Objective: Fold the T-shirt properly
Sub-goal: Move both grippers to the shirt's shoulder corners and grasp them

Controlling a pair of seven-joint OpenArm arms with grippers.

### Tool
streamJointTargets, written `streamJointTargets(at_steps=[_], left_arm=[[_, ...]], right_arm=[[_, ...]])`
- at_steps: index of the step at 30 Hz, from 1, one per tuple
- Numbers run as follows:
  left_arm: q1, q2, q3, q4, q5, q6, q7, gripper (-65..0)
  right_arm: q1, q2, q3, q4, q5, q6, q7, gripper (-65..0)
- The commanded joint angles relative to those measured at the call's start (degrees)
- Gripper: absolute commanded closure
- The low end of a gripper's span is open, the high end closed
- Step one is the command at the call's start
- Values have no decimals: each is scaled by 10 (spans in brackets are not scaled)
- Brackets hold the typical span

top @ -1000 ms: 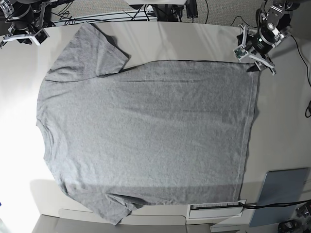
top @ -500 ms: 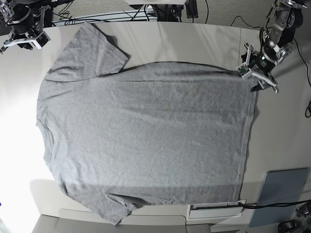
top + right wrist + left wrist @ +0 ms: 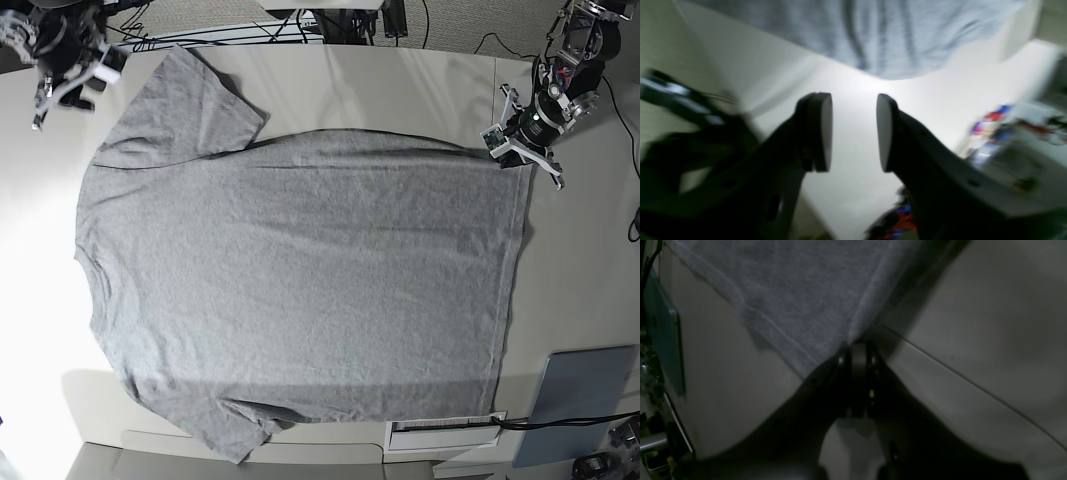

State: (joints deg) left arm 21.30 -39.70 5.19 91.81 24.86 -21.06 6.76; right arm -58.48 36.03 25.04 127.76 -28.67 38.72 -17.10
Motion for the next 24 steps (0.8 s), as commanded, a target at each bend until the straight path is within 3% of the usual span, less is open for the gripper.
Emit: streamJointTargets(at_steps=[1,5,15,20,24], left_arm=[[8,-6,0,-3,4,-21,22,0],[8,-6,0,-3,4,-21,22,0],[7,-4,0,-3,-17,-19,24,0],[7,-5,0,-3,-17,-19,33,0],[7,-5,0,-3,-17,-19,40,0]], right_arm=[[10,15,-2,-3,-1,-8,4,-220],[75,40,-56,-54,-1,-8,2,-220],[214,92,-276,-155,-28,-13,-86,-220],[224,120,-328,-157,-17,-13,-110,-220],[224,124,-344,-157,15,-12,-118,-220]])
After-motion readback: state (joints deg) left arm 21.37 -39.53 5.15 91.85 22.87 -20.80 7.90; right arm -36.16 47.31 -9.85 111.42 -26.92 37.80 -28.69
